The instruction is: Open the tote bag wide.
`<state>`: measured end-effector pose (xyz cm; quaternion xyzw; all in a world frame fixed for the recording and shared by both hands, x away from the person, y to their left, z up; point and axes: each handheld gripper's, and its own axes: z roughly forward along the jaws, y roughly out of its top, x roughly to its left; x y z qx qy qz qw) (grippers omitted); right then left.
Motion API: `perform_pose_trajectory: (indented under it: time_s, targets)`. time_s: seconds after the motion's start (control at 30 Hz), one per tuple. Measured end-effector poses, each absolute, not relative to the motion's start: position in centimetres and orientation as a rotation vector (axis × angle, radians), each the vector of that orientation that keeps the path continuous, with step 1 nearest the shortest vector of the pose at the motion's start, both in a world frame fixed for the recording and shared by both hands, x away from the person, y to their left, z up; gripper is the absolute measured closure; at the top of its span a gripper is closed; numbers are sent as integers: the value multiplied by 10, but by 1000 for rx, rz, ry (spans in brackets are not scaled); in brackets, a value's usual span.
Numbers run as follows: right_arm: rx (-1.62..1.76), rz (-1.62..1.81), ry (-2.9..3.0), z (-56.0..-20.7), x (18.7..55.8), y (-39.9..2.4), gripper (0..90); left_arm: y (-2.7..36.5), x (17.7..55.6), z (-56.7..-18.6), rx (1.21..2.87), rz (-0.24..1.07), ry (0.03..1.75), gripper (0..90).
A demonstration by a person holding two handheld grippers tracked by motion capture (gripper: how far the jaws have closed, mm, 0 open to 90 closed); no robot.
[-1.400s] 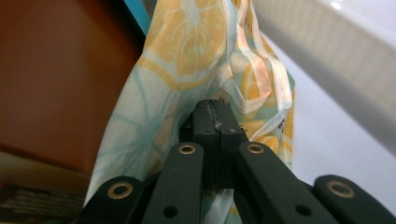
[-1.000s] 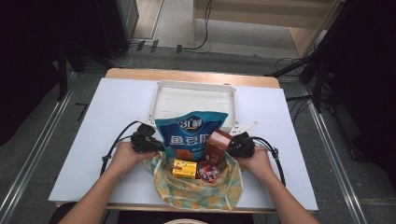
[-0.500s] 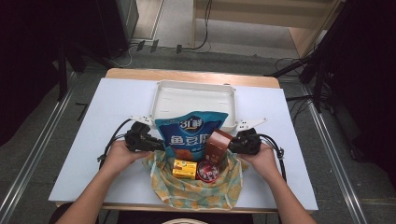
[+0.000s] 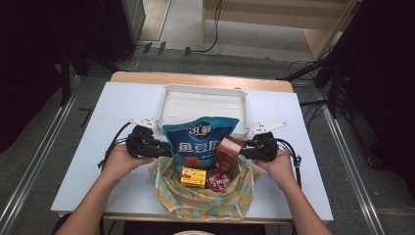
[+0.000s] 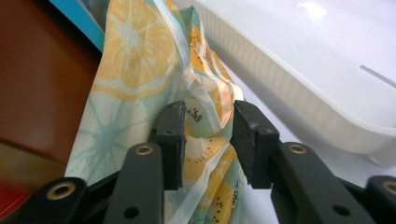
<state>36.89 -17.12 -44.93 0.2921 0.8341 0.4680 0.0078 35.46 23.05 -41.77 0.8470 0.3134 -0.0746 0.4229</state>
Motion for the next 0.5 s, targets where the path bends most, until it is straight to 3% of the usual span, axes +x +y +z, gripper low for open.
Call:
perform_pose_trajectory:
  time_s: [0.5]
  targets:
    - [963,1430,2570,-448,370,-176,547,241,348,-402,2143,-172,747,517]
